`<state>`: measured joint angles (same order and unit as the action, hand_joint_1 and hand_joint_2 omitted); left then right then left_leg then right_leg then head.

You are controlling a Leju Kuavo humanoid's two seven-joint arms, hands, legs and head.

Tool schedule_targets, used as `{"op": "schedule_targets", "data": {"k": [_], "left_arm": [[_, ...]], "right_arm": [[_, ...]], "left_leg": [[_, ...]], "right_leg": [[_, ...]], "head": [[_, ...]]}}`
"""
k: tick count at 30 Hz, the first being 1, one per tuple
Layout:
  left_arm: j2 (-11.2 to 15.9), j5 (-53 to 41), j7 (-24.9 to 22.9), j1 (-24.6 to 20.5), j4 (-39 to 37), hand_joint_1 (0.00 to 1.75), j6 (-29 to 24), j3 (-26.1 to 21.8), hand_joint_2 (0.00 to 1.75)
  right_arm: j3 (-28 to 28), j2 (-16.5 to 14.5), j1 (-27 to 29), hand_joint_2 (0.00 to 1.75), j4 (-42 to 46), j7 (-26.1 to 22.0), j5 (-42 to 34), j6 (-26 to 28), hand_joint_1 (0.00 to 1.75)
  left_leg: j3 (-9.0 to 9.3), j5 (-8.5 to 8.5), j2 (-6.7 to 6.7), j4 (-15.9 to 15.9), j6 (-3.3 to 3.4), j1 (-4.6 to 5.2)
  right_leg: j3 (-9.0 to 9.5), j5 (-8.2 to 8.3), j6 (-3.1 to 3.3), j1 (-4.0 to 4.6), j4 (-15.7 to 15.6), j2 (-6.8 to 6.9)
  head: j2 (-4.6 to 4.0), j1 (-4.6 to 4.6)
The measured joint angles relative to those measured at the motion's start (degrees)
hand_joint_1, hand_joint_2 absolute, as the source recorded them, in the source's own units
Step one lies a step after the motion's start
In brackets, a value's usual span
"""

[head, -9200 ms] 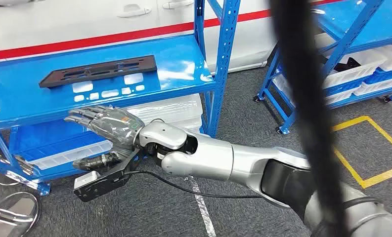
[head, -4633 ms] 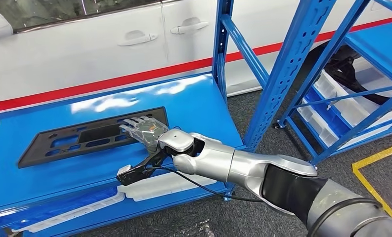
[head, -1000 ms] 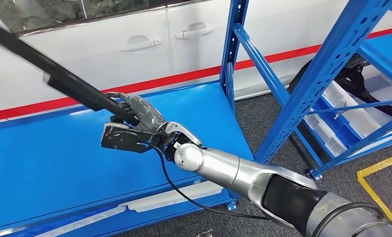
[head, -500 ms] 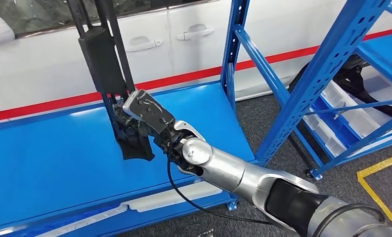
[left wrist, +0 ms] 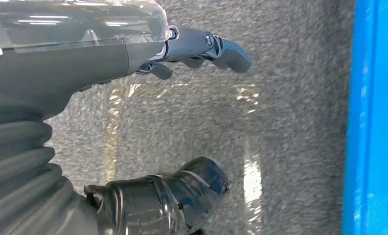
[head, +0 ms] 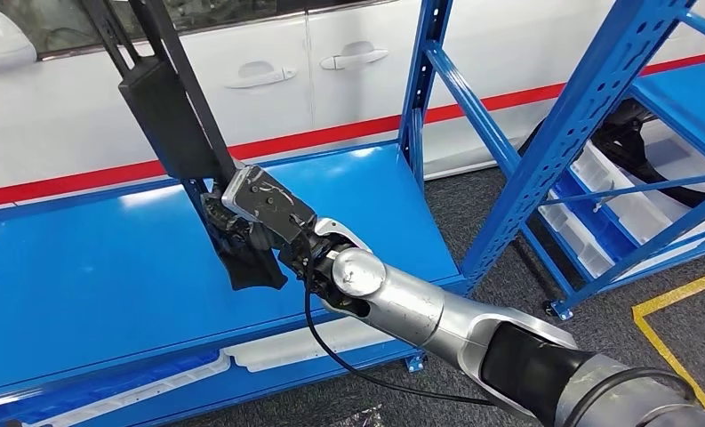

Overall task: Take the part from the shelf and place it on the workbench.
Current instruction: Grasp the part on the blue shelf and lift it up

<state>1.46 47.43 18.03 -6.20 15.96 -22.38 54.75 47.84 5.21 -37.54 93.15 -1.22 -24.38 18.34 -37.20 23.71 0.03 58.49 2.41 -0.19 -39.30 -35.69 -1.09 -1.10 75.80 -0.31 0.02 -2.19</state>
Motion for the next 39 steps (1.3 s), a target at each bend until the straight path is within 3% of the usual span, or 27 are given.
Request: {"op": "schedule_targets", "data": {"k": [1, 3, 4, 5, 6, 8, 9, 10, 11, 13, 14, 16, 17, 19, 20, 21, 24, 25, 26, 27, 28, 30, 32, 35, 36, 39], "left_arm": [[-0.01, 0.0, 0.0, 0.0, 0.0, 0.0, 0.0, 0.0, 1.75], [-0.13, 0.0, 0.0, 0.05, 0.0, 0.0, 0.0, 0.0, 1.75], [-0.19, 0.0, 0.0, 0.06, 0.0, 0.0, -0.01, 0.0, 1.75], [-0.23, 0.0, -0.01, 0.11, -0.02, 0.0, -0.01, 0.0, 1.75], [-0.24, 0.0, -0.01, 0.13, -0.04, 0.0, -0.02, 0.0, 1.75], [-0.25, -0.01, -0.03, 0.17, -0.09, 0.0, -0.02, 0.0, 1.75], [-0.28, -0.03, -0.07, 0.13, -0.09, 0.0, -0.02, 0.0, 1.75], [-0.3, -0.08, -0.15, 0.09, -0.09, 0.0, -0.03, 0.0, 1.75], [-0.32, -0.13, -0.27, 0.06, -0.09, 0.0, -0.04, 0.0, 1.75], [-0.32, -0.23, -0.55, -0.01, -0.09, 0.0, -0.07, 0.0, 1.75], [-0.25, -0.27, -0.7, -0.1, -0.09, 0.0, -0.08, 0.0, 1.75], [-0.13, -0.35, -0.95, -0.34, -0.1, 0.0, -0.1, 0.0, 1.75], [-0.07, -0.38, -1.04, -0.46, -0.11, 0.0, -0.11, 0.0, 1.75], [-0.1, -0.39, -1.16, -0.59, -0.11, 0.0, -0.09, 0.0, 1.75], [-0.16, -0.4, -1.24, -0.64, -0.11, 0.0, -0.07, 0.01, 1.75], [-0.22, -0.42, -1.34, -0.68, -0.11, 0.0, -0.04, 0.01, 1.75], [-0.32, -0.5, -1.59, -0.78, -0.11, 0.0, -0.02, 0.02, 1.75], [-0.34, -0.52, -1.63, -0.82, -0.11, 0.0, -0.01, 0.02, 1.75], [-0.38, -0.55, -1.68, -0.86, -0.11, 0.0, 0.02, 0.02, 1.75], [-0.46, -0.56, -1.73, -0.88, -0.11, 0.0, 0.04, 0.02, 1.75], [-0.54, -0.57, -1.79, -0.88, -0.11, 0.0, 0.07, 0.02, 1.75], [-0.6, -0.57, -1.91, -0.88, -0.11, 0.0, 0.08, 0.02, 1.75], [-0.58, -0.57, -1.99, -0.85, -0.11, 0.0, 0.06, 0.02, 1.75], [-0.54, -0.57, -2.07, -0.73, -0.17, 0.0, 0.04, 0.02, 1.75], [-0.54, -0.57, -2.07, -0.68, -0.2, 0.0, 0.04, 0.02, 1.75], [-0.61, -0.57, -2.08, -0.69, -0.22, 0.0, 0.08, 0.02, 1.75]], "right_arm": [[0.0, 0.01, 0.0, 1.75, 0.0, 0.0, -0.01, -0.01, 1.75], [0.0, 0.02, -0.02, 1.75, 0.14, 0.0, -0.01, -0.02, 1.75], [0.0, 0.05, -0.01, 1.75, 0.31, 0.0, -0.01, -0.05, 1.75], [0.0, 0.09, -0.04, 1.75, 0.52, -0.01, -0.01, -0.09, 1.75], [0.0, 0.13, -0.06, 1.75, 0.69, -0.01, -0.01, -0.13, 1.75], [0.0, 0.16, -0.1, 1.75, 0.9, 0.0, -0.02, -0.19, 1.75], [0.0, 0.16, -0.09, 1.75, 0.92, 0.01, -0.07, -0.22, 1.75], [0.0, 0.17, -0.08, 1.75, 0.92, 0.02, -0.14, -0.27, 1.75], [0.0, 0.17, -0.08, 1.75, 0.92, 0.02, -0.22, -0.34, 1.75], [0.0, 0.19, -0.08, 1.75, 0.93, 0.02, -0.39, -0.51, 1.75], [0.0, 0.19, -0.09, 1.75, 0.95, 0.02, -0.44, -0.62, 1.75], [0.0, 0.23, -0.17, 1.75, 1.01, 0.04, -0.55, -0.92, 1.75], [0.0, 0.25, -0.21, 1.75, 1.03, 0.07, -0.64, -1.15, 1.75], [0.01, 0.27, -0.27, 1.75, 1.01, 0.2, -0.86, -1.71, 1.75], [0.02, 0.28, -0.28, 1.75, 0.95, 0.28, -0.95, -2.02, 1.75], [0.02, 0.29, -0.32, 1.75, 0.88, 0.37, -1.0, -2.28, 1.75], [0.02, 0.33, -0.42, 1.75, 0.63, 0.51, -1.04, -2.92, 1.75], [0.03, 0.33, -0.41, 1.75, 0.5, 0.53, -1.04, -3.12, 1.75], [0.04, 0.34, -0.41, 1.75, 0.36, 0.54, -1.04, -3.28, 1.75], [0.08, 0.34, -0.41, 1.75, 0.22, 0.55, -1.04, -3.4, 1.75], [0.11, 0.34, -0.42, 1.75, 0.12, 0.55, -1.04, -3.48, 1.75], [0.19, 0.33, -0.5, 1.75, -0.02, 0.55, -1.04, -3.54, 1.75], [0.27, 0.32, -0.53, 1.75, -0.16, 0.56, -1.04, -3.67, 1.75], [0.35, 0.3, -0.57, 1.75, -0.44, 0.56, -1.04, -4.05, 1.75], [0.37, 0.27, -0.62, 1.75, -0.49, 0.56, -1.04, -4.16, 1.75], [0.43, 0.17, -0.73, 1.75, -0.62, 0.55, -1.04, -4.39, 1.75]], "left_leg": [[-0.08, -0.04, 0.0, 0.04, -0.02, -0.01], [-0.83, -0.29, -0.03, 0.58, -0.28, -0.1], [-1.41, -0.69, -0.12, 1.01, -0.7, -0.05], [-2.34, -0.14, -0.18, 2.0, -1.46, -0.09], [-3.2, 1.41, -0.23, 3.74, -2.2, -0.14], [-5.22, 6.76, -0.24, 10.08, -3.5, -0.41], [-5.82, 8.79, -0.23, 13.67, -3.69, -0.5], [-5.95, 9.49, -0.22, 16.32, -3.76, -0.54], [-5.34, 8.91, -0.22, 17.39, -3.68, -0.53], [-1.38, 5.92, -0.27, 13.75, -2.95, -0.32], [1.59, 5.35, -0.29, 9.71, -2.28, -0.1], [6.58, 5.91, -0.34, 2.11, -1.32, 0.48], [7.68, 6.3, -0.37, 0.04, -1.07, 0.76], [7.81, 5.05, -0.38, -1.61, -0.69, 0.95], [7.62, 4.12, -0.26, -2.36, -0.36, 0.86], [7.3, 3.28, -0.1, -3.04, 0.04, 0.67], [5.26, 1.69, 0.2, -2.99, 0.57, 0.43], [4.38, 1.31, 0.21, -2.59, 0.5, 0.39], [3.4, 0.95, 0.21, -2.08, 0.38, 0.29], [2.34, 0.64, 0.22, -1.42, 0.17, 0.11], [1.21, 0.39, 0.22, -0.62, -0.08, -0.12], [-0.98, 0.07, 0.14, 1.3, -0.78, -0.35], [-2.3, -0.41, -0.06, 2.58, -1.52, -0.17], [-3.39, -0.88, -0.21, 3.05, -2.41, -0.25], [-3.98, 0.5, -0.17, 3.97, -2.69, -0.36], [-5.95, 8.61, -0.11, 12.22, -3.36, -0.54]], "right_leg": [[0.27, 0.26, -0.01, -0.01, -0.36, 0.01], [4.0, 2.72, -0.12, -0.17, -5.99, 0.07], [6.1, 3.69, 0.06, -0.13, -9.55, -0.02], [7.72, 5.07, 0.72, -0.15, -13.05, -0.03], [7.68, 5.57, 1.51, -0.09, -14.28, -0.05], [6.23, 7.02, 2.95, 0.02, -15.05, 0.08], [5.54, 7.53, 3.06, 0.13, -15.02, 0.14], [4.84, 8.04, 3.09, 0.25, -14.98, 0.18], [4.16, 8.53, 3.09, 0.39, -14.94, 0.21], [3.03, 9.43, 3.08, 0.69, -14.9, 0.22], [2.63, 9.81, 3.02, 0.81, -14.9, 0.23], [2.22, 10.63, 2.6, 0.75, -15.08, 0.34], [2.12, 11.14, 2.24, 0.54, -15.36, 0.43], [1.93, 12.1, 1.51, 0.24, -16.15, 0.49], [1.65, 11.6, 1.26, 0.21, -16.08, 0.46], [1.15, 10.06, 1.09, 0.27, -15.03, 0.41], [-1.23, 2.63, 0.62, 0.09, -6.01, 0.36], [-1.65, 1.73, 0.36, -0.04, -2.99, 0.37], [-1.45, 2.22, 0.07, -0.19, -1.3, 0.37], [-0.42, 3.79, -0.24, -0.36, -1.45, 0.38], [1.43, 5.58, -0.61, -0.59, -3.33, 0.4], [5.66, 5.93, -1.16, -0.78, -9.59, 0.32], [7.36, 4.35, -0.65, -0.62, -12.96, 0.11], [5.96, 5.35, 1.21, -0.61, -12.97, 0.13], [5.31, 5.99, 1.78, -0.66, -13.02, 0.22], [3.19, 8.02, 2.71, -0.42, -13.09, 0.38]], "head": [[0.0, 0.0], [0.0, 0.01], [0.0, 0.03], [0.0, 0.07], [0.0, 0.1], [-0.01, 0.14], [-0.01, 0.15], [-0.01, 0.14], [-0.01, 0.15], [-0.01, 0.15], [0.0, 0.15], [-0.01, 0.14], [-0.01, 0.14], [-0.01, 0.14], [-0.01, 0.11], [-0.01, 0.09], [-0.01, 0.04], [-0.02, 0.03], [-0.01, 0.04], [-0.01, 0.04], [-0.01, 0.03], [-0.01, 0.0], [-0.01, -0.01], [-0.01, 0.04], [-0.02, 0.07], [-0.01, 0.15]]}}
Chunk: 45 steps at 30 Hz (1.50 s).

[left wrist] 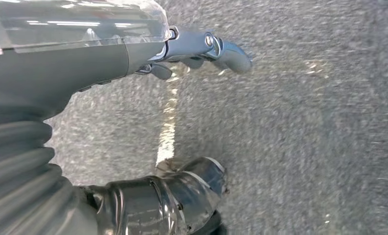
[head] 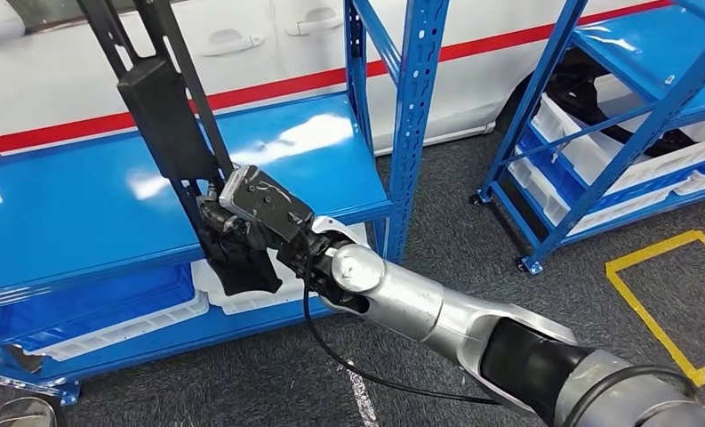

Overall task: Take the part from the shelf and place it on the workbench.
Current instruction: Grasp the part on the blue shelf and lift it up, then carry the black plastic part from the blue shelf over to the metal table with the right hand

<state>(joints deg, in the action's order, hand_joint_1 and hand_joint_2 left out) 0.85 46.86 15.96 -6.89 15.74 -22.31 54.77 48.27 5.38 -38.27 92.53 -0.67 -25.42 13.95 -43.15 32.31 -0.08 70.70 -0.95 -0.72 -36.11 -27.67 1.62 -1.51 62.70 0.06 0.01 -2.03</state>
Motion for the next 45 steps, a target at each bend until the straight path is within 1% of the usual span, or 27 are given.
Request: {"op": "schedule_targets", "data": {"k": [1, 3, 5, 7, 9, 11, 12, 13, 15, 16, 17, 18, 20, 21, 23, 24, 26, 28, 31, 32, 34, 36, 38, 39, 41, 43, 45], "left_arm": [[-0.02, 0.0, 0.0, -0.06, 0.0, 0.0, 0.01, 0.0, 1.75], [-0.02, 0.01, 0.0, -0.17, 0.0, 0.0, 0.01, 0.0, 1.75], [0.01, 0.02, 0.0, -0.31, 0.0, 0.0, 0.01, 0.0, 1.75], [0.08, 0.02, -0.02, -0.49, 0.0, 0.0, 0.0, 0.0, 1.75], [0.11, 0.02, -0.06, -0.61, 0.0, 0.0, -0.01, 0.01, 1.75], [0.09, 0.06, -0.1, -0.63, 0.0, 0.0, -0.01, 0.02, 1.75], [0.07, 0.09, -0.12, -0.61, 0.0, 0.0, -0.01, 0.02, 1.75], [0.05, 0.13, -0.15, -0.53, -0.01, 0.0, -0.01, 0.02, 1.75], [0.03, 0.16, -0.19, -0.41, -0.02, 0.0, -0.01, 0.03, 1.75], [0.02, 0.16, -0.2, -0.38, -0.02, 0.0, -0.01, 0.04, 1.75], [0.0, 0.16, -0.2, -0.39, -0.02, 0.0, 0.01, 0.04, 1.75], [-0.04, 0.15, -0.2, -0.4, -0.02, 0.0, 0.02, 0.03, 1.75], [-0.13, 0.15, -0.2, -0.39, -0.01, 0.0, 0.05, 0.02, 1.75], [-0.16, 0.15, -0.2, -0.39, -0.01, 0.0, 0.04, 0.02, 1.75], [-0.15, 0.15, -0.19, -0.33, -0.02, 0.0, -0.01, 0.03, 1.75], [-0.13, 0.15, -0.17, -0.29, -0.02, 0.0, -0.04, 0.03, 1.75], [-0.12, 0.15, -0.16, -0.2, -0.03, 0.0, -0.06, 0.04, 1.75], [-0.1, 0.13, -0.16, -0.13, -0.04, 0.0, -0.03, 0.04, 1.75], [-0.17, -0.01, -0.13, -0.14, -0.04, 0.0, 0.01, 0.04, 1.75], [-0.2, -0.08, -0.12, -0.18, -0.04, 0.0, 0.01, 0.04, 1.75], [-0.21, -0.23, -0.09, -0.24, -0.04, 0.0, 0.01, 0.04, 1.75], [-0.2, -0.32, -0.08, -0.33, -0.04, 0.0, 0.01, 0.04, 1.75], [-0.2, -0.35, -0.03, -0.5, -0.04, 0.0, -0.01, 0.05, 1.75], [-0.2, -0.36, -0.02, -0.57, -0.05, 0.0, -0.01, 0.06, 1.75], [-0.2, -0.37, 0.01, -0.59, -0.05, 0.0, -0.02, 0.09, 1.75], [-0.21, -0.38, 0.33, -0.51, -0.05, 0.0, -0.07, 0.1, 1.75], [-0.17, -0.36, 0.86, -0.35, -0.06, 0.0, -0.16, 0.11, 1.75]], "right_arm": [[0.03, -0.02, 0.0, 1.75, -0.09, 0.0, 0.0, -0.08, 1.75], [0.12, -0.09, 0.0, 1.75, -0.39, 0.0, 0.02, -0.27, 1.75], [0.22, -0.25, -0.01, 1.75, -0.69, -0.01, 0.07, -0.52, 1.75], [0.25, -0.43, -0.04, 1.75, -0.87, -0.01, 0.15, -0.75, 1.75], [0.26, -0.6, -0.07, 1.75, -1.03, -0.03, 0.2, -1.02, 1.75], [0.29, -0.69, 0.04, 1.75, -1.27, -0.04, 0.22, -1.18, 1.75], [0.31, -0.7, 0.11, 1.75, -1.41, -0.04, 0.23, -1.18, 1.75], [0.32, -0.68, 0.18, 1.75, -1.58, -0.04, 0.24, -1.18, 1.75], [0.34, -0.66, 0.21, 1.75, -1.91, -0.03, 0.31, -1.18, 1.75], [0.34, -0.65, 0.22, 1.75, -2.07, -0.03, 0.4, -1.18, 1.75], [0.35, -0.64, 0.23, 1.75, -2.24, -0.03, 0.51, -1.19, 1.75], [0.36, -0.64, 0.24, 1.75, -2.42, -0.03, 0.65, -1.2, 1.75], [0.37, -0.64, 0.23, 1.75, -2.73, -0.03, 0.86, -1.22, 1.75], [0.37, -0.68, 0.22, 1.75, -2.82, -0.03, 0.91, -1.23, 1.75], [0.38, -0.79, 0.27, 1.75, -2.96, -0.08, 0.98, -1.23, 1.75], [0.38, -0.84, 0.27, 1.75, -3.04, -0.11, 1.01, -1.24, 1.75], [0.38, -0.89, 0.23, 1.75, -3.24, -0.2, 1.04, -1.25, 1.75], [0.38, -1.0, 0.19, 1.75, -3.34, -0.25, 1.09, -1.24, 1.75], [0.38, -1.17, 0.18, 1.75, -3.4, -0.28, 1.23, -1.22, 1.75], [0.38, -1.19, 0.19, 1.75, -3.43, -0.29, 1.27, -1.21, 1.75], [0.38, -1.19, 0.21, 1.75, -3.5, -0.28, 1.29, -1.21, 1.75], [0.38, -1.22, 0.2, 1.75, -3.52, -0.28, 1.29, -1.21, 1.75], [0.38, -1.26, 0.13, 1.75, -3.52, -0.31, 1.31, -1.21, 1.75], [0.38, -1.27, 0.1, 1.75, -3.54, -0.33, 1.33, -1.21, 1.75], [0.38, -1.25, 0.09, 1.75, -3.59, -0.4, 1.43, -1.2, 1.75], [0.38, -1.19, 0.19, 1.75, -3.72, -0.46, 1.77, -1.09, 1.75], [0.38, -1.14, 0.27, 1.75, -3.83, -0.61, 2.36, -0.78, 1.75]], "left_leg": [[-0.21, 1.53, 0.0, 3.19, -0.05, -0.02], [1.28, 0.7, -0.02, 5.59, 0.3, 0.04], [6.17, -1.8, -0.11, 1.0, 1.41, 0.39], [12.26, -1.18, -0.2, -7.29, 2.64, 1.03], [14.62, -0.63, -0.25, -12.05, 3.19, 1.74], [14.14, -2.89, -0.05, -13.86, 3.36, 1.84], [13.89, -4.1, 0.12, -14.84, 3.61, 1.68], [13.43, -5.29, 0.31, -15.59, 3.78, 1.44], [11.82, -6.95, 0.47, -15.76, 4.12, 1.28], [10.75, -7.6, 0.5, -15.5, 4.08, 1.24], [9.61, -8.22, 0.51, -15.12, 3.96, 1.17], [8.37, -8.77, 0.52, -14.61, 3.77, 1.05], [5.77, -9.64, 0.56, -13.12, 3.14, 0.68], [4.45, -9.96, 0.55, -12.17, 2.75, 0.59], [2.68, -10.56, 0.52, -10.52, 2.06, 0.57], [2.27, -10.98, 0.47, -10.22, 1.78, 0.61], [1.86, -11.59, 0.34, -10.05, 1.2, 0.51], [0.76, -8.66, 0.28, -8.09, 0.54, 0.31], [-1.2, -0.57, 0.29, 1.25, -0.22, 0.02], [-1.28, 0.17, 0.29, 4.17, -0.28, -0.01], [0.74, -1.88, 0.26, 5.48, 0.0, 0.0], [6.23, -3.78, 0.1, -0.47, 0.75, 0.13], [11.68, -2.56, -0.2, -8.57, 1.29, 0.53], [12.83, -2.08, -0.33, -10.89, 1.43, 0.83], [12.95, -3.39, -0.32, -12.75, 1.8, 1.07], [12.59, -4.88, -0.04, -14.36, 2.64, 0.96], [11.68, -6.02, 0.24, -14.93, 3.36, 0.98]], "right_leg": [[-0.79, 0.65, 0.11, 0.21, 0.01, 0.05], [-2.37, 1.94, 0.26, 0.68, 0.02, 0.11], [-3.77, 3.22, 0.3, 1.03, 0.0, 0.08], [-4.46, 4.46, 0.03, 1.12, -0.29, 0.09], [-4.48, 5.92, -0.61, 0.69, -1.3, 0.21], [-4.61, 6.99, -1.28, 0.39, -2.69, 0.16], [-4.89, 6.07, -1.5, 0.42, -2.63, 0.09], [-5.27, 3.9, -1.65, 0.5, -1.51, 0.02], [-6.11, -2.32, -1.89, 0.43, 4.23, 0.01], [-6.35, -4.17, -2.09, 0.36, 7.8, 0.01], [-6.23, -4.45, -2.34, 0.28, 10.69, 0.02], [-5.57, -3.32, -2.6, 0.2, 12.23, 0.02], [-1.94, -0.27, -3.2, -0.09, 9.91, 0.04], [0.79, -0.51, -3.53, -0.13, 6.47, 0.03], [4.62, -2.93, -3.24, 0.01, 0.57, -0.17], [5.18, -3.84, -2.87, 0.3, -0.67, -0.3], [4.38, -3.29, -1.84, 0.24, -0.75, -0.3], [3.17, -2.02, -0.88, 0.04, -0.72, -0.09], [0.89, -0.01, -0.3, 0.15, -0.68, 0.05], [0.04, 0.63, -0.29, 0.26, -0.64, 0.08], [-1.67, 1.94, -0.33, 0.48, -0.59, 0.1], [-3.06, 3.2, -0.5, 0.64, -0.65, 0.02], [-3.65, 4.44, -0.98, 0.67, -1.16, 0.0], [-3.7, 5.19, -1.32, 0.53, -1.73, 0.04], [-3.81, 6.56, -2.1, 0.28, -3.03, 0.03], [-4.47, 4.89, -2.55, 0.33, -2.25, -0.05], [-6.07, -0.3, -2.65, 0.44, 3.08, -0.11]], "head": [[0.01, 0.01], [0.01, 0.0], [0.01, 0.0], [0.01, -0.02], [0.01, -0.02], [0.01, -0.01], [0.01, -0.01], [0.01, -0.03], [-0.01, -0.04], [0.0, -0.04], [0.0, -0.03], [0.0, -0.03], [0.01, -0.03], [0.01, -0.11], [0.01, -0.2], [0.01, -0.24], [0.01, -0.26], [0.01, -0.24], [0.01, -0.23], [0.01, -0.23], [0.01, -0.24], [0.01, -0.24], [0.01, -0.26], [0.01, -0.27], [0.01, -0.28], [0.01, -0.34], [0.01, -0.41]]}}
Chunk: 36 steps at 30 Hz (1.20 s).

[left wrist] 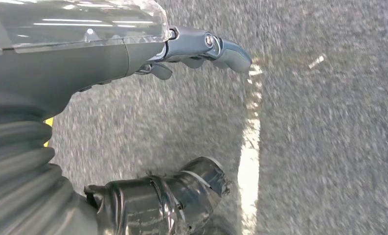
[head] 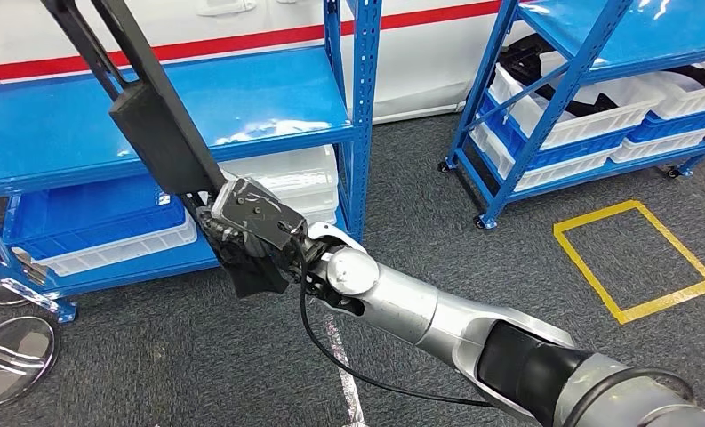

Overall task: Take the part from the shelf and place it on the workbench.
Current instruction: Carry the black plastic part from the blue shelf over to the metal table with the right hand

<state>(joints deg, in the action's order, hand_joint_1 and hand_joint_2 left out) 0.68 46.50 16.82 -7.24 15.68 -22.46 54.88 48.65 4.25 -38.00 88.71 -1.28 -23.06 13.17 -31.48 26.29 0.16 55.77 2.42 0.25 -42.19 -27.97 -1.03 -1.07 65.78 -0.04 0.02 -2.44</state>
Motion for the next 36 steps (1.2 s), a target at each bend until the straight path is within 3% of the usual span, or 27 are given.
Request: {"op": "schedule_targets", "data": {"k": [1, 2, 3, 4, 6, 8, 9, 12, 14, 16, 18, 19, 20, 22, 24, 26, 28, 30, 32, 33, 34, 36], "left_arm": [[0.03, 0.01, 0.17, 0.02, -0.01, 0.0, -0.04, 0.0, 1.75], [0.05, 0.02, 0.26, 0.0, -0.01, 0.0, -0.11, 0.0, 1.75], [0.07, 0.01, 0.28, -0.04, -0.01, 0.0, -0.19, 0.0, 1.75], [0.07, -0.01, 0.3, -0.06, -0.01, 0.0, -0.23, 0.0, 1.75], [-0.03, -0.03, 0.33, -0.06, 0.0, 0.0, -0.3, 0.0, 1.75], [-0.2, -0.08, 0.38, -0.24, 0.0, 0.0, -0.31, 0.01, 1.75], [-0.27, -0.11, 0.44, -0.34, 0.0, 0.0, -0.3, 0.01, 1.75], [-0.19, -0.17, 0.98, -0.4, -0.01, 0.0, -0.2, 0.02, 1.75], [-0.1, -0.2, 1.58, -0.32, -0.01, 0.0, -0.05, 0.02, 1.75], [-0.1, -0.21, 2.22, -0.3, -0.01, 0.0, 0.08, 0.02, 1.75], [-0.1, -0.17, 2.69, -0.28, -0.01, 0.0, 0.07, 0.02, 1.75], [-0.09, -0.16, 2.82, -0.25, -0.01, 0.0, 0.04, 0.02, 1.75], [-0.07, -0.14, 2.91, -0.24, -0.01, 0.0, 0.03, 0.02, 1.75], [-0.08, -0.14, 3.07, -0.33, 0.0, 0.0, 0.02, 0.02, 1.75], [-0.14, -0.14, 3.18, -0.47, 0.01, 0.0, 0.02, 0.02, 1.75], [-0.15, -0.14, 3.2, -0.48, 0.0, 0.0, 0.01, 0.02, 1.75], [-0.15, -0.13, 3.21, -0.37, -0.01, 0.0, -0.01, 0.02, 1.75], [-0.14, -0.13, 3.23, -0.32, -0.01, 0.0, -0.02, 0.03, 1.75], [-0.1, -0.12, 3.23, -0.41, -0.01, 0.0, -0.03, 0.04, 1.75], [-0.09, -0.13, 3.22, -0.43, -0.01, 0.0, -0.02, 0.04, 1.75], [-0.09, -0.13, 3.22, -0.42, -0.01, 0.0, -0.01, 0.04, 1.75], [-0.1, -0.13, 3.22, -0.35, -0.01, 0.0, 0.01, 0.04, 1.75]], "right_arm": [[0.0, 0.02, 0.02, 1.75, -0.02, -0.09, 0.23, 0.16, 1.75], [0.0, 0.03, 0.06, 1.75, -0.03, -0.16, 0.42, 0.3, 1.75], [0.0, 0.03, 0.11, 1.75, -0.04, -0.19, 0.58, 0.37, 1.75], [0.0, 0.04, 0.15, 1.75, -0.06, -0.21, 0.72, 0.44, 1.75], [0.0, 0.05, 0.18, 1.75, -0.06, -0.35, 1.09, 0.59, 1.75], [0.0, 0.06, 0.16, 1.75, 0.03, -0.65, 1.63, 0.95, 1.75], [0.0, 0.08, 0.16, 1.75, 0.07, -0.82, 1.97, 1.24, 1.75], [0.0, 0.12, 0.19, 1.75, 0.14, -1.13, 2.8, 1.88, 1.75], [0.0, 0.09, 0.18, 1.75, 0.16, -1.26, 3.25, 2.03, 1.75], [0.0, 0.07, 0.23, 1.75, 0.24, -1.38, 3.86, 2.26, 1.75], [0.0, 0.07, 0.35, 1.75, 0.31, -1.43, 4.49, 2.57, 1.75], [0.0, 0.06, 0.39, 1.75, 0.32, -1.43, 4.68, 2.69, 1.75], [0.0, 0.06, 0.41, 1.75, 0.37, -1.43, 4.8, 2.75, 1.75], [0.0, 0.06, 0.4, 1.75, 0.57, -1.45, 4.86, 2.79, 1.75], [0.0, 0.06, 0.37, 1.75, 0.76, -1.48, 4.87, 2.8, 1.75], [0.0, 0.06, 0.38, 1.75, 0.8, -1.5, 4.87, 2.79, 1.75], [0.0, 0.08, 0.4, 1.75, 0.85, -1.49, 4.87, 2.79, 1.75], [0.0, 0.11, 0.4, 1.75, 0.94, -1.52, 4.87, 2.8, 1.75], [0.0, 0.19, 0.61, 1.75, 0.96, -1.55, 4.87, 2.8, 1.75], [0.0, 0.25, 0.8, 1.75, 0.95, -1.55, 4.87, 2.8, 1.75], [0.0, 0.31, 0.96, 1.75, 0.94, -1.54, 4.87, 2.8, 1.75], [-0.01, 0.36, 1.05, 1.75, 0.95, -1.52, 4.87, 2.8, 1.75]], "left_leg": [[-0.61, -0.43, 0.08, 0.1, 0.23, 0.05], [-1.22, -0.81, 0.1, 0.28, 0.3, 0.12], [-1.81, -1.1, 0.0, 0.53, 0.32, 0.19], [-2.39, -1.3, -0.15, 0.87, 0.3, 0.24], [-3.55, -1.49, -0.57, 1.83, 0.19, 0.23], [-4.63, -1.65, -0.89, 2.81, -0.15, 0.23], [-5.04, -1.86, -1.13, 3.09, -0.46, 0.16], [-5.68, -2.28, -2.02, 3.29, -1.61, 0.15], [-7.12, -0.09, -1.71, 6.15, -2.41, 0.07], [-9.94, 3.63, -1.11, 13.07, -3.36, -0.57], [-11.71, 5.0, -0.81, 18.18, -4.24, -1.35], [-11.23, 4.17, -0.61, 17.9, -4.64, -1.7], [-9.64, 2.5, -0.22, 15.33, -4.99, -2.0], [-5.22, -0.09, 1.53, 7.61, -5.57, -2.03], [-3.12, -0.75, 2.61, 3.38, -5.02, -1.5], [-3.53, -1.01, 1.91, 3.02, -3.76, -1.11], [-3.66, -1.48, 0.98, 2.4, -2.61, -1.18], [-3.7, -2.0, 0.09, 1.86, -1.45, -1.22], [-4.01, -2.24, -0.99, 1.86, -0.85, -0.87], [-4.14, -2.3, -1.65, 1.95, -0.75, -0.7], [-4.27, -2.34, -2.33, 2.12, -0.69, -0.56], [-4.61, -2.29, -3.68, 2.76, -0.75, -0.45]], "right_leg": [[-0.87, -2.2, -0.03, 0.01, 3.62, 0.0], [-1.41, -3.32, -0.1, 0.03, 6.75, -0.01], [-1.22, -3.08, -0.14, 0.03, 8.32, -0.01], [-0.01, -1.97, -0.1, 0.04, 7.92, -0.04], [4.76, 0.14, 0.4, 0.14, 1.85, -0.82], [8.76, 0.14, 0.93, 0.28, -4.22, -2.08], [9.48, -0.31, 1.1, 0.39, -5.54, -2.39], [9.66, 0.3, 1.38, 0.06, -6.67, -1.19], [9.73, 0.9, 1.71, -0.53, -7.36, -0.21], [9.52, 1.12, 1.87, -0.56, -7.32, 0.83], [9.31, 1.11, 1.84, -0.66, -7.05, 1.88], [9.25, 1.05, 1.75, -0.78, -6.89, 2.36], [9.25, 0.94, 1.58, -0.96, -6.72, 2.81], [9.25, 0.67, 0.89, -1.15, -6.43, 3.61], [9.2, 0.7, 0.07, -0.99, -6.38, 4.31], [9.21, 1.0, -0.62, -0.84, -6.62, 5.14], [8.81, 0.09, -1.07, -0.98, -5.96, 4.64], [6.63, -3.21, -0.88, -0.99, -0.97, 2.3], [3.12, -6.58, -0.44, -0.6, 6.92, 0.53], [1.98, -7.04, -0.3, -0.38, 9.36, 0.21], [1.83, -6.36, -0.14, -0.2, 9.59, 0.05], [4.35, -2.65, 0.28, -0.05, 4.11, -0.72]], "head": [[0.0, -0.01], [0.0, -0.02], [0.0, -0.02], [0.0, -0.02], [0.0, -0.01], [0.0, -0.02], [0.0, -0.05], [0.0, -0.15], [0.0, -0.11], [0.0, -0.08], [0.0, -0.08], [0.0, -0.08], [0.0, -0.08], [0.0, -0.01], [0.0, 0.05], [0.0, 0.03], [0.0, -0.01], [0.0, -0.05], [0.0, -0.06], [0.0, -0.05], [0.0, -0.05], [0.0, -0.05]]}}
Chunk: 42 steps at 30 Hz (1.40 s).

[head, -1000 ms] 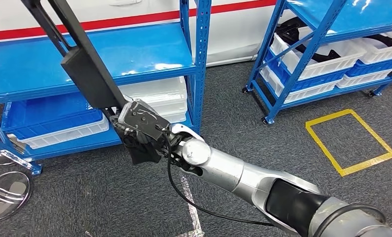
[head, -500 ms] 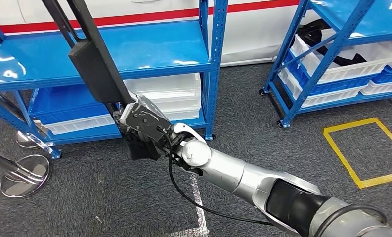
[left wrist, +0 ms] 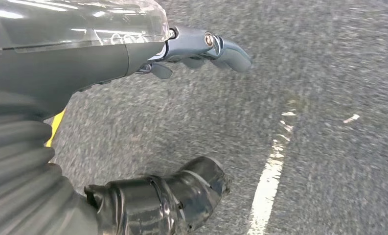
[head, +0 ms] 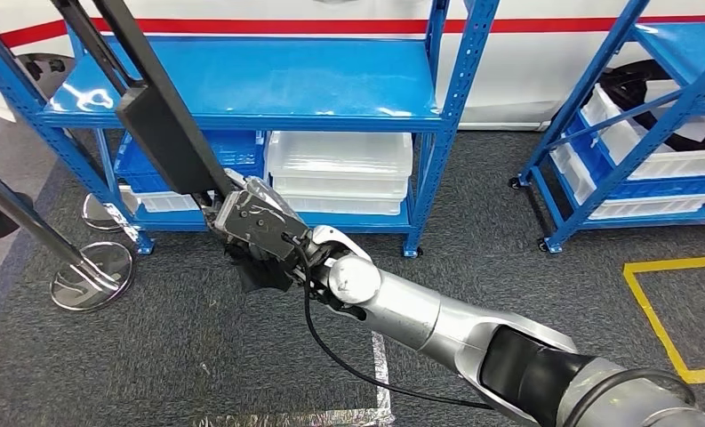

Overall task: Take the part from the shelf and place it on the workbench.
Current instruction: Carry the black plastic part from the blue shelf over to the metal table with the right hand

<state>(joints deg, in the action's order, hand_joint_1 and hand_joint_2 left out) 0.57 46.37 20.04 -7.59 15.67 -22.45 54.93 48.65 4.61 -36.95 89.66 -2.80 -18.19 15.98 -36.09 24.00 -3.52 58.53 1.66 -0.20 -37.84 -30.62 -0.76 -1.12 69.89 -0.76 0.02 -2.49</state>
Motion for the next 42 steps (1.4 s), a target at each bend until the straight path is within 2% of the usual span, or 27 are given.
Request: {"op": "schedule_targets", "data": {"k": [1, 3, 4, 5, 6, 8, 10, 12, 13, 14, 15, 17, 19, 21, 23, 25, 27, 28, 29, 30, 32, 34, 36, 37, 39, 40, 42], "left_arm": [[-0.02, 0.01, 0.02, 0.0, 0.0, 0.0, -0.04, 0.0, 1.75], [-0.03, 0.03, 0.22, -0.15, 0.0, 0.0, -0.48, 0.0, 1.75], [-0.03, 0.06, 0.5, -0.18, 0.0, 0.0, -0.99, 0.0, 1.75], [-0.02, 0.11, 0.91, -0.12, 0.0, 0.0, -1.72, 0.0, 1.75], [-0.01, 0.28, 1.43, 0.02, 0.0, 0.0, -2.5, 0.0, 1.75], [0.01, 0.92, 2.62, 0.31, 0.0, 0.0, -3.41, 0.0, 1.75], [-0.01, 1.79, 3.43, 0.34, 0.0, 0.0, -2.59, 0.0, 1.75], [-0.03, 2.61, 3.64, 0.29, 0.0, 0.0, -1.02, -0.01, 1.75], [-0.01, 2.98, 3.65, 0.31, 0.0, 0.0, -0.46, -0.01, 1.75], [0.08, 3.38, 3.75, 0.33, 0.0, 0.0, -0.21, -0.02, 1.75], [0.19, 3.94, 4.06, 0.32, 0.0, 0.0, -0.36, -0.03, 1.75], [0.57, 5.57, 5.31, 0.07, 0.0, 0.0, -1.41, -0.37, 1.75], [1.1, 7.26, 6.63, -0.36, 0.0, 0.0, -2.31, -1.24, 1.75], [1.79, 8.43, 7.35, -0.52, 0.0, 0.0, -2.74, -2.34, 1.75], [2.26, 9.31, 7.86, -0.4, 0.0, 0.0, -3.17, -3.3, 1.75], [2.48, 9.91, 8.2, -0.46, 0.0, 0.0, -3.54, -4.2, 1.75], [2.6, 10.27, 8.27, -0.58, 0.0, 0.0, -3.74, -5.1, 1.75], [2.61, 10.54, 8.25, -0.54, 0.0, 0.0, -3.82, -5.53, 1.75], [2.64, 10.81, 8.22, -0.44, 0.0, 0.0, -3.87, -5.92, 1.75], [2.69, 11.1, 8.17, -0.36, 0.0, 0.0, -3.93, -6.3, 1.75], [3.0, 11.37, 7.82, -0.34, -0.01, 0.0, -4.11, -6.99, 1.75], [3.6, 11.06, 7.17, -0.38, -0.03, 0.0, -4.38, -7.5, 1.75], [4.25, 10.64, 6.67, -0.03, -0.11, 0.0, -4.79, -7.7, 1.75], [4.51, 10.49, 6.55, 0.22, -0.16, 0.0, -5.02, -7.74, 1.75], [5.24, 10.25, 6.5, 0.45, -0.23, 0.0, -5.5, -7.83, 1.75], [5.59, 10.17, 6.5, 0.45, -0.23, 0.0, -5.7, -7.88, 1.75], [6.23, 10.02, 6.46, 0.5, -0.22, 0.0, -6.07, -8.04, 1.75]], "right_arm": [[0.0, 0.01, -0.04, 1.75, 0.01, 0.01, 0.0, 0.01, 1.75], [0.0, 0.02, -0.05, 1.75, 0.13, -0.01, 0.09, 0.09, 1.75], [-0.01, 0.05, 0.02, 1.75, 0.2, 0.01, 0.2, 0.21, 1.75], [-0.01, 0.08, 0.09, 1.75, 0.28, 0.02, 0.42, 0.4, 1.75], [-0.01, 0.1, 0.15, 1.75, 0.36, 0.05, 0.67, 0.67, 1.75], [-0.02, 0.14, 0.22, 1.75, 0.74, 0.08, 1.18, 1.34, 1.75], [-0.09, 0.3, 0.33, 1.75, 1.25, 0.06, 1.59, 1.93, 1.75], [-0.19, 0.55, 0.54, 1.75, 1.57, -0.04, 1.91, 2.37, 1.75], [-0.26, 0.68, 0.68, 1.75, 1.72, -0.16, 1.99, 2.61, 1.75], [-0.36, 0.8, 0.81, 1.75, 1.94, -0.41, 2.01, 2.97, 1.75], [-0.54, 0.91, 0.91, 1.75, 2.24, -0.95, 2.03, 3.52, 1.75], [-1.32, 1.14, 1.17, 1.75, 3.06, -3.05, 2.05, 4.97, 1.75], [-2.72, 1.43, 1.67, 1.75, 3.91, -5.46, 1.81, 6.19, 1.75], [-4.32, 1.73, 2.44, 1.75, 4.53, -6.9, 1.52, 6.81, 1.75], [-5.86, 2.01, 3.29, 1.75, 4.84, -7.66, 1.99, 7.52, 1.75], [-7.23, 2.35, 3.97, 1.75, 4.94, -8.07, 3.2, 8.24, 1.75], [-8.21, 2.73, 4.7, 1.75, 4.92, -8.13, 4.43, 8.34, 1.75], [-8.51, 2.87, 5.06, 1.75, 4.86, -7.99, 5.03, 8.14, 1.75], [-8.69, 2.96, 5.29, 1.75, 4.78, -7.79, 5.6, 7.82, 1.75], [-8.8, 2.99, 5.39, 1.75, 4.69, -7.61, 6.18, 7.45, 1.75], [-8.97, 2.98, 5.35, 1.75, 4.53, -7.46, 7.29, 6.88, 1.75], [-9.12, 2.91, 5.46, 1.75, 4.36, -7.6, 8.19, 6.72, 1.75], [-9.15, 2.82, 5.63, 1.75, 4.06, -7.85, 8.56, 6.76, 1.75], [-9.16, 2.73, 5.69, 1.75, 3.93, -8.05, 8.53, 6.83, 1.75], [-9.23, 2.42, 5.92, 1.75, 3.79, -8.7, 8.23, 7.06, 1.75], [-9.31, 2.29, 6.15, 1.75, 3.75, -9.04, 8.01, 7.14, 1.75], [-9.45, 2.19, 6.78, 1.75, 3.56, -9.52, 7.65, 7.1, 1.75]], "left_leg": [[-0.34, 0.07, -0.62, 0.45, -0.12, 0.06], [-1.38, 0.02, -1.76, 1.34, -0.55, 0.06], [-1.86, -0.16, -2.34, 1.48, -0.89, -0.03], [-2.21, -0.43, -2.95, 1.49, -1.26, -0.16], [-2.53, -0.44, -2.9, 1.7, -1.59, -0.28], [-3.56, 0.97, -0.84, 4.19, -2.27, -0.15], [-5.91, 4.37, 1.98, 10.4, -2.99, -0.2], [-8.14, 6.84, 2.94, 16.13, -3.45, -0.52], [-8.14, 6.7, 3.12, 16.62, -3.53, -0.61], [-7.0, 5.53, 3.35, 14.78, -3.48, -0.65], [-5.03, 3.81, 3.87, 11.3, -3.31, -0.61], [-1.03, 1.44, 6.22, 3.73, -2.6, -0.02], [0.31, 1.08, 7.22, 0.74, -1.67, 0.67], [0.37, 0.62, 5.89, 0.16, -0.86, 0.67], [0.8, -0.07, 4.81, -0.97, -0.12, 0.41], [0.9, -0.55, 3.74, -1.54, 0.47, 0.31], [0.61, -0.67, 2.37, -1.39, 0.7, 0.32], [0.48, -0.68, 1.56, -1.21, 0.7, 0.3], [0.34, -0.66, 0.76, -0.93, 0.65, 0.22], [0.13, -0.56, -0.07, -0.47, 0.5, 0.09], [-0.88, -0.11, -1.63, 1.13, -0.2, -0.1], [-2.14, 0.01, -3.06, 2.32, -0.96, -0.2], [-2.86, -0.41, -4.32, 2.3, -1.43, -0.4], [-3.13, -0.37, -3.87, 2.48, -1.65, -0.4], [-4.66, 1.22, -0.82, 5.4, -2.09, -0.26], [-6.12, 2.74, 1.15, 8.54, -2.31, -0.17], [-9.55, 5.51, 2.85, 15.58, -2.51, -0.22]], "right_leg": [[1.6, 1.51, 0.21, -0.04, -3.59, -1.2], [3.4, 2.68, 0.42, -0.21, -7.97, -3.21], [3.47, 2.49, 0.49, -0.16, -8.41, -3.56], [3.46, 2.64, 0.65, -0.14, -8.6, -3.11], [3.45, 2.84, 0.92, -0.13, -8.71, -2.48], [3.6, 3.19, 1.42, -0.34, -9.04, -1.24], [3.7, 3.29, 1.63, -0.32, -9.13, 0.12], [3.69, 3.3, 1.68, -0.25, -9.12, 1.62], [3.69, 3.3, 1.68, -0.24, -9.12, 2.33], [3.7, 3.29, 1.67, -0.25, -9.12, 2.99], [3.72, 3.28, 1.66, -0.24, -9.13, 3.59], [3.74, 3.26, 1.5, -0.06, -9.24, 4.74], [3.82, 3.33, 1.07, 0.18, -9.53, 5.81], [4.07, 3.32, 0.47, 0.29, -9.86, 6.72], [3.7, 2.16, 0.04, 0.21, -8.64, 5.08], [1.29, -0.93, -0.03, 0.1, -3.24, 2.05], [-1.92, -3.64, -0.07, 0.12, 3.56, 0.89], [-2.61, -3.65, -0.18, 0.07, 5.0, 0.76], [-2.35, -2.67, -0.31, -0.06, 4.39, 0.68], [-1.11, -0.89, -0.48, -0.29, 1.79, 0.37], [1.85, 1.67, -0.82, -0.98, -4.58, -2.08], [2.97, 2.01, -0.69, -1.19, -7.19, -3.72], [2.88, 2.11, -0.07, -0.97, -7.11, -2.59], [2.93, 2.22, 0.25, -0.95, -7.19, -1.93], [3.09, 2.39, 0.85, -0.89, -7.45, -0.45], [3.17, 2.38, 1.05, -0.69, -7.55, 0.34], [3.22, 2.28, 1.35, -0.34, -7.63, 2.04]], "head": [[0.0, 0.0], [0.0, 0.02], [0.0, 0.02], [0.0, 0.02], [0.0, 0.02], [0.0, 0.1], [0.0, 0.19], [0.0, 0.21], [0.0, 0.2], [0.0, 0.2], [0.0, 0.2], [0.0, 0.19], [0.0, 0.15], [0.0, 0.09], [-0.01, 0.02], [-0.01, -0.06], [0.0, -0.09], [0.0, -0.09], [0.0, -0.08], [0.0, -0.09], [0.0, -0.09], [0.0, -0.07], [0.0, -0.04], [0.0, -0.02], [0.0, 0.09], [0.0, 0.14], [0.0, 0.17]]}}
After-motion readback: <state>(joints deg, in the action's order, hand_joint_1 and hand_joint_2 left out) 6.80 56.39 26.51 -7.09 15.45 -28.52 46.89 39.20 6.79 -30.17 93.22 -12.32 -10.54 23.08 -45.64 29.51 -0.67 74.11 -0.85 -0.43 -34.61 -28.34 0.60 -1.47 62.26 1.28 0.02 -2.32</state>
